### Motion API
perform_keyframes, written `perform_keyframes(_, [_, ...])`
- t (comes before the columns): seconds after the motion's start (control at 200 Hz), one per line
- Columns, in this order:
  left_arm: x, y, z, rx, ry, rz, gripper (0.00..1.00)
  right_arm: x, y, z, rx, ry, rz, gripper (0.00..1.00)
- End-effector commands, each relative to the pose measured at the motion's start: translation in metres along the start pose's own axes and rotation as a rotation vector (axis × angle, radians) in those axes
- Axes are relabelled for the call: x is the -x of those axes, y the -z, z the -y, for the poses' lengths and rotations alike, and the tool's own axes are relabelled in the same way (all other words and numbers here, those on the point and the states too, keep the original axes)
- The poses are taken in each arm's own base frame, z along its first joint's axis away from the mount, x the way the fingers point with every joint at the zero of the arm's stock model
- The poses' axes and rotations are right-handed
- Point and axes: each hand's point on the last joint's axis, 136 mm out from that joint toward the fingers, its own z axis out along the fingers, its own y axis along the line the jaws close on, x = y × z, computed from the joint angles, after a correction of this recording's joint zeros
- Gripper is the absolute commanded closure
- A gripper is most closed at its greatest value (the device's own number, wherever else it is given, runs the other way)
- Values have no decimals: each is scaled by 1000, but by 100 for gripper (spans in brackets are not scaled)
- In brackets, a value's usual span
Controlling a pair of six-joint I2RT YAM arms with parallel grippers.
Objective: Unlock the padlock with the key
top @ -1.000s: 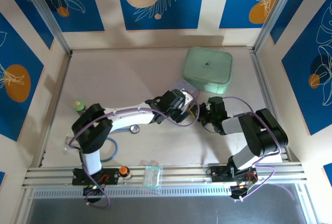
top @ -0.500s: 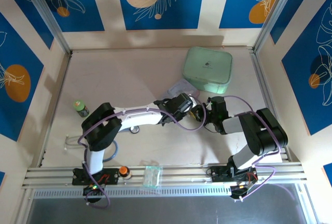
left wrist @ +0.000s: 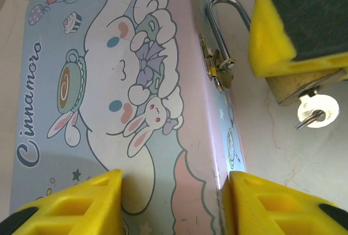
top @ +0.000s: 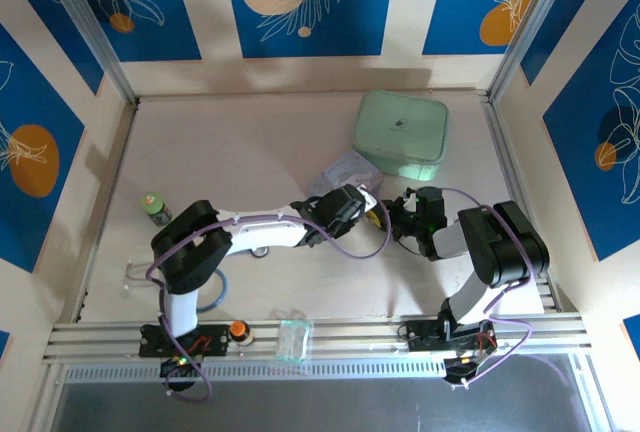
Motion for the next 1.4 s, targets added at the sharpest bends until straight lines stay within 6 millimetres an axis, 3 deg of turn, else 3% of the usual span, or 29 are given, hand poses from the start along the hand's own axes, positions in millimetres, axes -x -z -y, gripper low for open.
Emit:
perform_keyframes(0.0, [-106, -9, -8, -21, -73, -330, 54, 8, 12, 35, -181, -15, 8, 100])
perform_keyframes(0.08, [-100, -5, -7, -40, -54, -300, 53, -7, 6, 31, -236, 75, -101, 100])
perform_keyframes(0.21, [-92, -2, -7, -45, -29, -277, 53, -22, 6, 38, -267, 109, -139, 100])
perform_keyframes(0.42, [-92, -1, -8, -43, -21, -279, 53, -11, 23, 63, -251, -36, -68, 100])
perform_keyframes(0.61, [-89, 0, 1, -67, -19, -266, 52, -10, 10, 64, -211, -161, -5, 100])
perform_keyframes(0.73, [-90, -1, 8, -88, -33, -262, 53, -14, 1, 59, -195, -193, 43, 100])
perform_keyframes(0.905, [-91, -1, 18, -106, -79, -266, 53, -3, 1, 58, -171, -254, 193, 100])
perform_keyframes(0.986, [-92, 3, 23, -124, -110, -272, 53, 5, 2, 41, -88, -231, 225, 100])
perform_keyframes(1.171, [-98, 6, 25, -130, -141, -292, 55, 19, 21, 35, -101, -228, 292, 100])
perform_keyframes(1.266, [-103, 4, 21, -103, -152, -314, 55, 25, 27, 19, -72, -190, 301, 100])
perform_keyframes(1.396, [-102, 3, 19, -91, -137, -309, 56, 27, 33, 15, -167, -100, 305, 100])
